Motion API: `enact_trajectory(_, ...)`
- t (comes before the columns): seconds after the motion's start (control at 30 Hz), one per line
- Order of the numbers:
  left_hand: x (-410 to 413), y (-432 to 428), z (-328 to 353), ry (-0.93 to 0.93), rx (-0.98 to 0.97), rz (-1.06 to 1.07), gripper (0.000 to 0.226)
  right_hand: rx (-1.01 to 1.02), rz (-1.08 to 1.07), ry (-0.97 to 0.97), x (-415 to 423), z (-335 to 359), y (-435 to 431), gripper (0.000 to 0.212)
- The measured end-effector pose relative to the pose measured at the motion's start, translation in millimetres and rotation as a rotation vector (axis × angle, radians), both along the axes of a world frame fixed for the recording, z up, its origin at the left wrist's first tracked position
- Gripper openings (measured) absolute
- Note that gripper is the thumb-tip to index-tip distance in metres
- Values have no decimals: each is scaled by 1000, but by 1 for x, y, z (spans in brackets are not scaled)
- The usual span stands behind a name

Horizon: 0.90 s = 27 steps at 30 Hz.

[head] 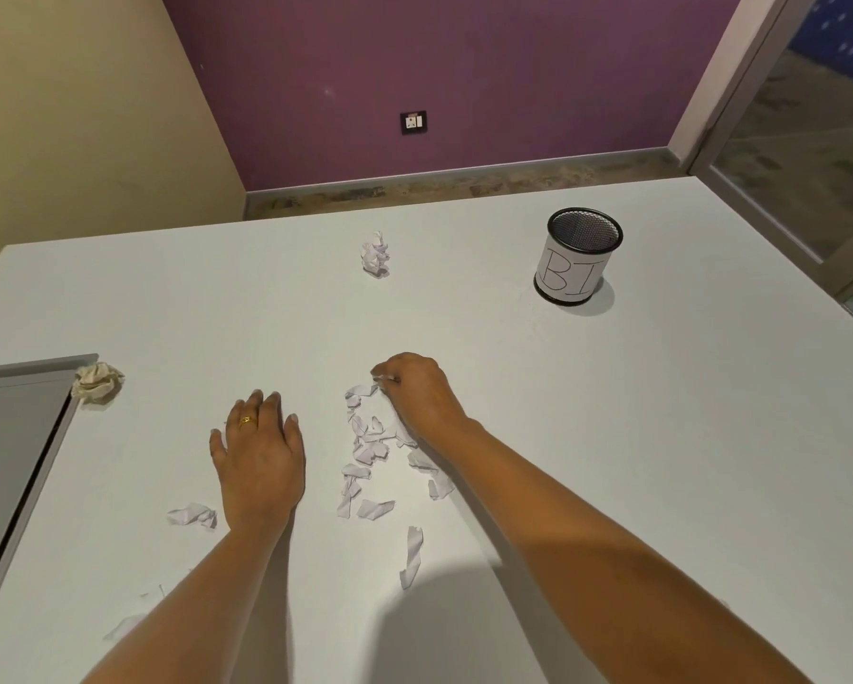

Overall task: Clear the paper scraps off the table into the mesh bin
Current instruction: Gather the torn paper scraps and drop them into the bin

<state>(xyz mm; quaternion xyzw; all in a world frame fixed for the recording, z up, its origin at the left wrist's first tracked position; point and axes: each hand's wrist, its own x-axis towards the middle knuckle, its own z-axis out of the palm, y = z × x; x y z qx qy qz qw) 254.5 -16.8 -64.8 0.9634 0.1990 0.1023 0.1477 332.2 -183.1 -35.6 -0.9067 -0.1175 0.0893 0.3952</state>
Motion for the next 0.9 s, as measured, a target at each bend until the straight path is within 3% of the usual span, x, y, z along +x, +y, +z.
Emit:
enact_trajectory(0.07, 0, 0, 0, 3, 2, -1, 36, 9, 45, 32, 1, 1, 8, 27)
enact_trajectory(0.23, 0, -1, 3, 21, -1, -3, 37, -188, 205, -10, 6, 3, 14, 25)
enact_trajectory(0.43, -1, -3, 4, 24, 5, -5, 37, -307, 156, -9, 8, 8, 8, 25)
enact_trajectory(0.77, -1, -4, 6, 22, 4, -7, 36, 61, -252, -20, 20, 15, -39, 19)
enact_trajectory(0.9, -2, -4, 8, 31, 6, -7, 36, 116, -399, -85, 39, 28, -66, 16)
